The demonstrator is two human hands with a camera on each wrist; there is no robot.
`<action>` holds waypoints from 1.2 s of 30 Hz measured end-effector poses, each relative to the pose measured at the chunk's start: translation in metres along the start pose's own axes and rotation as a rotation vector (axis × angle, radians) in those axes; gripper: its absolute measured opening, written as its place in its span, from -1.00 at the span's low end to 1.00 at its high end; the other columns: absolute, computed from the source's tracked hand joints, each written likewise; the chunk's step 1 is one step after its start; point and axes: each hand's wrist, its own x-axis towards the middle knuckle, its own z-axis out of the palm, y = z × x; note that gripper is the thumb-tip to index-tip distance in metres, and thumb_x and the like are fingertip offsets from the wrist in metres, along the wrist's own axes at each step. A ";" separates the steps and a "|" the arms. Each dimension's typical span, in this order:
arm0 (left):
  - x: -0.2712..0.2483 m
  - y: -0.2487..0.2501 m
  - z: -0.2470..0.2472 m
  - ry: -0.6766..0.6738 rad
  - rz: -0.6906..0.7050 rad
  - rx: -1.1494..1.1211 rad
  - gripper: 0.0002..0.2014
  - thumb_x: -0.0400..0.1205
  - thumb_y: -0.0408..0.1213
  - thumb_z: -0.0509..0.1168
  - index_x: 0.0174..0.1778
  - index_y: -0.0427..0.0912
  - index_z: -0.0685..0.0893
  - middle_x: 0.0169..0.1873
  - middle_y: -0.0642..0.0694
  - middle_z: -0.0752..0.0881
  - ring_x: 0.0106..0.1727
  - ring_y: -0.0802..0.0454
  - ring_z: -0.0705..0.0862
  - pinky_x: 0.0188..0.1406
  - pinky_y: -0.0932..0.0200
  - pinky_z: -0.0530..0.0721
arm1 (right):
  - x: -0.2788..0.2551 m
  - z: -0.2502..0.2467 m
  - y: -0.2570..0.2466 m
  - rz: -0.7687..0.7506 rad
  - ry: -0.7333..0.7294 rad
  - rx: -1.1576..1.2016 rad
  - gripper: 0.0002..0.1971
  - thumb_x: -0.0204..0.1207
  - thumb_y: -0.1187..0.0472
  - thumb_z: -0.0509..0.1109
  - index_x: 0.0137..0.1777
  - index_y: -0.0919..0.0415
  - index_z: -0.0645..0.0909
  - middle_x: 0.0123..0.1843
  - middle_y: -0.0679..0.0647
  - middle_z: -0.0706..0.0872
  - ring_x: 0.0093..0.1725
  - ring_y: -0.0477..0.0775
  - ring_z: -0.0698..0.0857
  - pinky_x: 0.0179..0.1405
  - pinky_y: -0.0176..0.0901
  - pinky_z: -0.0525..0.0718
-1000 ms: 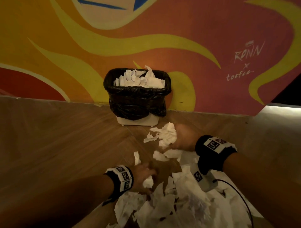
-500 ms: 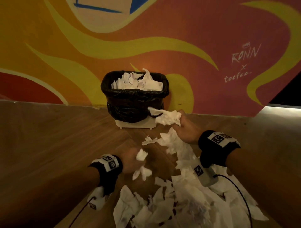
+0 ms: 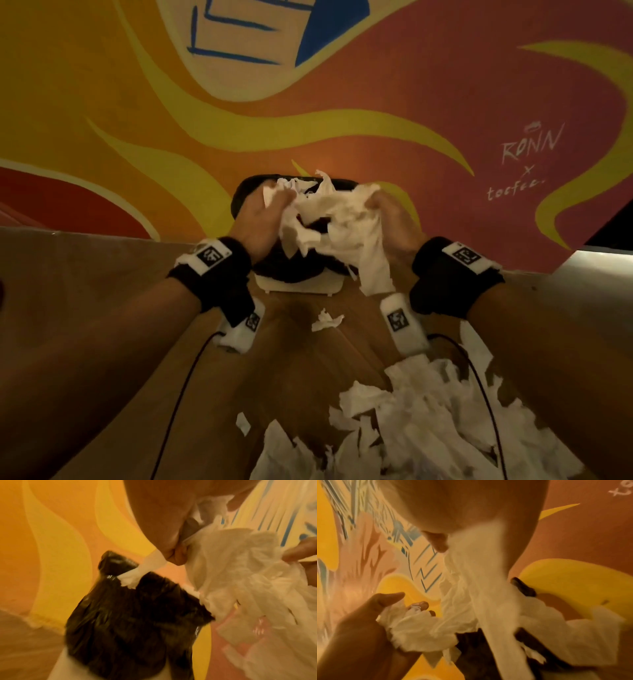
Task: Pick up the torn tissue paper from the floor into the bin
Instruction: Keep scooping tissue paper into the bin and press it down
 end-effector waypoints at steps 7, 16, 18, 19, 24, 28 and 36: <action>0.067 0.025 -0.006 0.223 -0.001 -0.007 -0.71 0.70 -0.17 -0.04 0.28 -0.17 0.36 0.31 -0.14 0.37 0.07 0.00 0.46 0.01 0.05 0.54 | 0.053 0.023 -0.042 -0.152 0.190 -0.133 -0.64 0.55 -0.05 -0.10 0.18 0.08 0.37 0.25 -0.01 0.31 0.30 0.04 0.31 0.36 0.02 0.25; 0.082 -0.031 0.002 -0.074 -0.072 0.619 -0.56 0.68 -0.32 0.23 0.47 -0.21 0.30 0.20 -0.30 0.59 0.05 -0.26 0.60 -0.14 0.00 0.50 | 0.092 0.029 0.011 -0.238 0.160 -0.655 -0.43 0.47 0.55 0.14 0.49 0.29 0.21 0.53 0.29 0.27 0.41 0.30 0.43 0.26 -0.03 0.49; 0.084 -0.032 0.000 -0.150 -0.074 0.731 -0.57 0.71 -0.23 0.20 0.50 -0.17 0.29 0.14 -0.30 0.64 -0.08 -0.22 0.61 -0.21 -0.01 0.53 | 0.096 0.024 0.020 -0.211 0.084 -0.860 -0.50 0.49 0.49 0.15 0.45 0.25 0.33 0.41 0.29 0.43 0.36 0.37 0.46 0.27 0.11 0.49; 0.086 -0.033 -0.002 -0.200 -0.079 0.807 -0.60 0.73 -0.17 0.15 0.48 -0.15 0.33 0.16 -0.30 0.64 -0.06 -0.23 0.63 -0.15 -0.05 0.61 | 0.098 0.022 0.022 -0.183 0.064 -0.982 -0.52 0.50 0.45 0.14 0.43 0.22 0.36 0.37 0.26 0.47 0.36 0.39 0.43 0.28 0.15 0.44; 0.093 -0.038 -0.006 -0.378 -0.118 1.165 -0.73 0.76 -0.10 -0.04 -0.07 -0.16 0.47 0.07 -0.29 0.64 -0.07 -0.22 0.58 0.10 -0.15 0.61 | 0.096 0.023 0.020 -0.093 -0.028 -1.280 -0.67 0.49 0.41 0.15 0.25 0.26 0.45 0.45 0.29 0.25 0.35 0.42 0.27 0.24 0.17 0.37; 0.098 -0.042 -0.006 -0.342 -0.134 1.366 -0.69 0.70 -0.06 0.03 0.24 0.02 0.58 0.28 -0.27 0.47 0.38 -0.40 0.34 0.36 -0.29 0.35 | 0.100 0.027 0.018 -0.150 -0.039 -1.182 -0.61 0.47 0.51 0.21 0.29 0.33 0.57 0.43 0.30 0.25 0.33 0.44 0.42 0.30 0.12 0.52; 0.104 -0.038 -0.005 -0.064 -0.029 0.846 -0.78 0.44 -0.25 0.54 -0.06 -0.25 0.75 -0.03 -0.20 0.76 0.07 -0.16 0.69 0.11 0.00 0.67 | 0.100 0.034 0.008 -0.159 -0.069 -1.000 -0.63 0.58 0.44 0.16 0.26 0.28 0.70 0.27 0.32 0.66 0.17 0.27 0.65 0.11 -0.17 0.63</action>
